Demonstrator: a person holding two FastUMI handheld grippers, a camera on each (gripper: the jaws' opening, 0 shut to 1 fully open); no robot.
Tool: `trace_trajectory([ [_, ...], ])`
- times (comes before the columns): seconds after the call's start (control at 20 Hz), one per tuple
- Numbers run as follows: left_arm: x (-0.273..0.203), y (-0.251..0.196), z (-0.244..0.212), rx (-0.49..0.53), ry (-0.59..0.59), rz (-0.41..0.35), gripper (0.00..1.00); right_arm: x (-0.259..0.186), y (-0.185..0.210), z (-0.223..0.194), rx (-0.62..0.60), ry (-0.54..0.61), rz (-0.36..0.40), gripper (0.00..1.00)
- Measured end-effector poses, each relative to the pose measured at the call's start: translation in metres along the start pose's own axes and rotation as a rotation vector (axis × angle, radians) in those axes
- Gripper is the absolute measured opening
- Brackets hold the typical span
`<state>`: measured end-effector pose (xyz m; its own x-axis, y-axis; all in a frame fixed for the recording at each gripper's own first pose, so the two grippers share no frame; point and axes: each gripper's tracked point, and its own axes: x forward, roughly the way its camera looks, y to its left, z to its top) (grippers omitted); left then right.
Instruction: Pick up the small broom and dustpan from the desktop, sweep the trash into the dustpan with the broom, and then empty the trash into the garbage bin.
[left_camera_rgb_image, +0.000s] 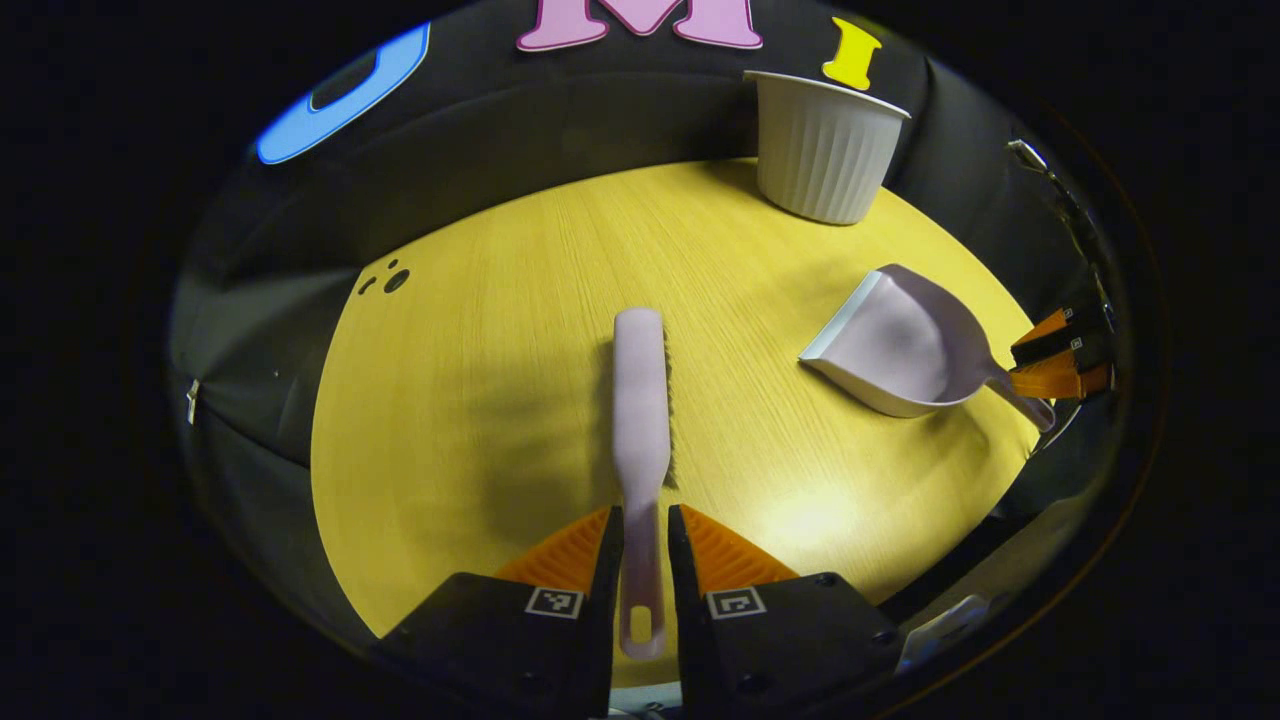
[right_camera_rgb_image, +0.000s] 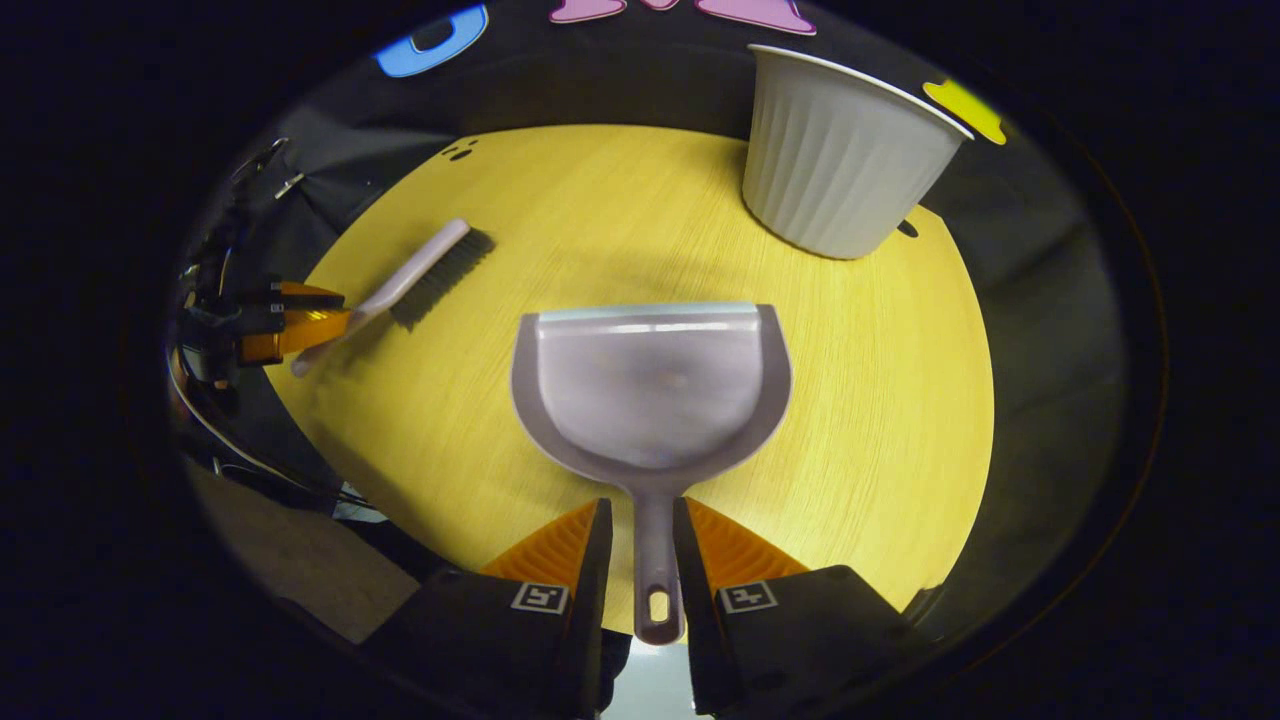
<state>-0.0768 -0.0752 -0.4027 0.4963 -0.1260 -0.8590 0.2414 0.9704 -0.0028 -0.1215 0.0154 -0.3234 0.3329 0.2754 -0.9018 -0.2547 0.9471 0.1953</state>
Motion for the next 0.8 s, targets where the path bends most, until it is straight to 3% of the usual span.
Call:
trace_trajectory([
  [0.05,-0.008,0.000,0.006,-0.001,-0.020,0.004,0.27,-0.008,0.003,0.007,-0.003,-0.030,0.007,0.40],
  [0.2,-0.034,-0.003,0.033,-0.012,-0.122,0.010,0.30,-0.032,0.010,0.033,-0.005,-0.140,0.016,0.36],
  [0.25,-0.044,-0.004,0.045,-0.016,-0.166,0.012,0.30,-0.040,0.011,0.044,-0.008,-0.184,0.012,0.43],
  [0.3,-0.054,-0.004,0.058,-0.020,-0.214,0.015,0.31,-0.049,0.012,0.056,-0.016,-0.234,0.004,0.36],
  [0.4,-0.076,-0.006,0.085,-0.037,-0.315,0.016,0.27,-0.065,0.018,0.084,-0.027,-0.345,-0.014,0.40],
  [0.55,-0.112,-0.009,0.123,-0.069,-0.449,-0.005,0.34,-0.095,0.029,0.121,-0.036,-0.483,-0.038,0.36],
  [0.6,-0.123,-0.008,0.130,-0.077,-0.490,-0.004,0.27,-0.104,0.031,0.130,-0.038,-0.521,-0.046,0.36],
  [0.65,-0.136,-0.005,0.140,-0.083,-0.531,0.001,0.34,-0.114,0.035,0.139,-0.039,-0.557,-0.052,0.39],
  [0.8,-0.164,-0.004,0.166,-0.071,-0.654,-0.002,0.30,-0.138,0.045,0.160,-0.046,-0.655,-0.072,0.36],
])
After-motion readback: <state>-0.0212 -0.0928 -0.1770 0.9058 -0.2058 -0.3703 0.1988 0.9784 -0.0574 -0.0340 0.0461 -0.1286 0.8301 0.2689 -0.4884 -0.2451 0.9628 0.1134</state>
